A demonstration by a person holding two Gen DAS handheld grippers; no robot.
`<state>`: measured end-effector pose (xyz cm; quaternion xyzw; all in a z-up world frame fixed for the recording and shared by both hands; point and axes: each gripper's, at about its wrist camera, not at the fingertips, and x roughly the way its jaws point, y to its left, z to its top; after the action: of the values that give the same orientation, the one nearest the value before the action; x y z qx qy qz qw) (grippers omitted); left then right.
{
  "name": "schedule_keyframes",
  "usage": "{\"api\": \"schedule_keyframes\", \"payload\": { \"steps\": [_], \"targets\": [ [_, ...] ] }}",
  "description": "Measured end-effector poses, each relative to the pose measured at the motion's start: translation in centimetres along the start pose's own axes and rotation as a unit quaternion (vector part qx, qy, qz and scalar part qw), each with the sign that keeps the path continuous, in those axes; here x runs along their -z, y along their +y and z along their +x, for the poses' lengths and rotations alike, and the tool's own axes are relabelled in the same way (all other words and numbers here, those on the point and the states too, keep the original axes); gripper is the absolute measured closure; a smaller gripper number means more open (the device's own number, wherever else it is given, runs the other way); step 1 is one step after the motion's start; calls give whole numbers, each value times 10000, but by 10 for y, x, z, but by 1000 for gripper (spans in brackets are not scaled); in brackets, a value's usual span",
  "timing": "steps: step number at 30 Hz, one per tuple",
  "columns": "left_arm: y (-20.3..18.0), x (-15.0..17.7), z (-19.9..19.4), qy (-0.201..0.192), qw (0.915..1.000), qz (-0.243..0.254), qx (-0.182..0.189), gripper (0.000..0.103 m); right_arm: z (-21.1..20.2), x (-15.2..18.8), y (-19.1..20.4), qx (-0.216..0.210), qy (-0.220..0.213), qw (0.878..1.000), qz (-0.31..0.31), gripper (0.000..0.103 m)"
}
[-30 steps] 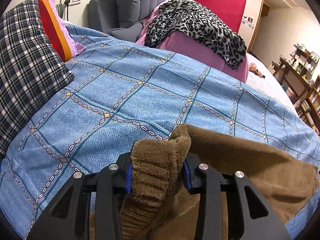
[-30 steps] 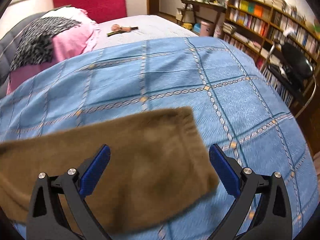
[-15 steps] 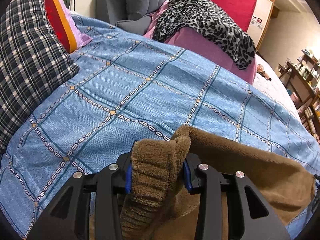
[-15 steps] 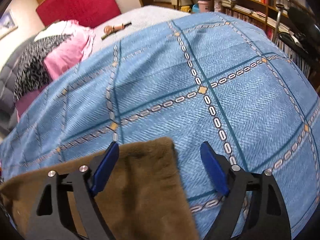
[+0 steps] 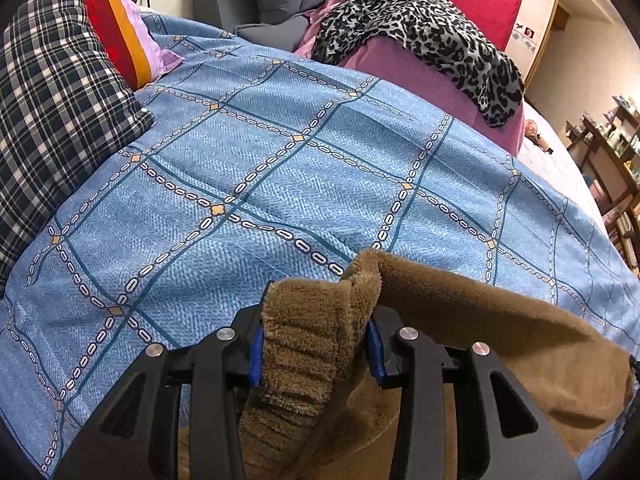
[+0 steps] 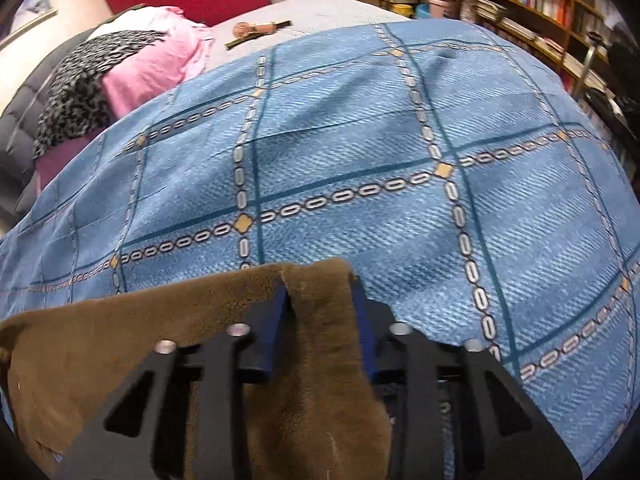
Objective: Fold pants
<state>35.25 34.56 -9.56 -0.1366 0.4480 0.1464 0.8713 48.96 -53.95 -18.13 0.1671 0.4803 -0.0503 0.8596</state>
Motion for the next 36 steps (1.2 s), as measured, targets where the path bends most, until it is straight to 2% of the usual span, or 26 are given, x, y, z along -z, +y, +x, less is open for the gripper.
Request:
{"api": "schedule_keyframes", "payload": {
  "steps": [7,12,18,21,27,36],
  "targets": [
    [0,2,-22,-120,9999,-36,110,64,-68,8,5,76,-618,9980,-121,80],
    [13,2,-48,-261,9989,-278,256,64,-119,18,3,-32,-965,9953,-59,80],
    [31,14,-88,-478,9963,-449,549,64,-189,50,-1,-287,-1416,9895,23,80],
    [44,28,-107,-568,9947,-506,688,64,-221,75,-8,-393,-1593,9864,118,80],
    [79,65,-138,-661,9893,-693,1102,64,-260,132,-27,-500,-1690,9839,296,80],
    [124,137,-187,-862,9833,-746,1417,64,-322,254,-50,-723,-2000,9765,345,80]
  ]
}}
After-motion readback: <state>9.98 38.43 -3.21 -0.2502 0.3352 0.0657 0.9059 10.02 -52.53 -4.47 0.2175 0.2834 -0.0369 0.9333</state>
